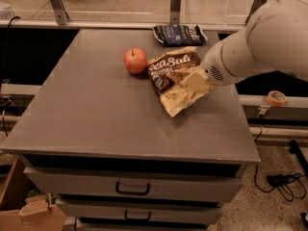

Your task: Move brown chip bag near apple

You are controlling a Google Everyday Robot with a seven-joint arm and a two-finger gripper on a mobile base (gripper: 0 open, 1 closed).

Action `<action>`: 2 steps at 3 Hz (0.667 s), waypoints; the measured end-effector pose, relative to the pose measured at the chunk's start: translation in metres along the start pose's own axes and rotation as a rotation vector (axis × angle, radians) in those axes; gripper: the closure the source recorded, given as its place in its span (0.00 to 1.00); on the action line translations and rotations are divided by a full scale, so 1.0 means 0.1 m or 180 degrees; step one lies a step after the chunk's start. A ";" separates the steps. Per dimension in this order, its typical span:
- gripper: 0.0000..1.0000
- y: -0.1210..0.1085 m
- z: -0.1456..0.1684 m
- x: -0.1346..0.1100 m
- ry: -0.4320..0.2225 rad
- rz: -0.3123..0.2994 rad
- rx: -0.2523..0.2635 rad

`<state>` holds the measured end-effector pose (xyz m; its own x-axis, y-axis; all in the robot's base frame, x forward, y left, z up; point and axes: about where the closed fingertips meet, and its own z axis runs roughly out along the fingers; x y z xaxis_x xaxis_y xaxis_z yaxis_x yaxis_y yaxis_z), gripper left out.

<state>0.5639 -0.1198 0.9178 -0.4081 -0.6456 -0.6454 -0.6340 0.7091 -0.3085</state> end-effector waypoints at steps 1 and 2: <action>0.00 0.01 -0.01 -0.01 -0.0003 -0.0006 0.0002; 0.00 0.01 -0.01 -0.01 -0.0004 -0.0006 0.0001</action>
Offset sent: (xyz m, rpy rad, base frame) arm -0.0039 -0.0064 -0.0115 0.2573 0.0482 0.0579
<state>0.5634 -0.1190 0.9188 -0.4062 -0.6466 -0.6457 -0.6345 0.7081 -0.3099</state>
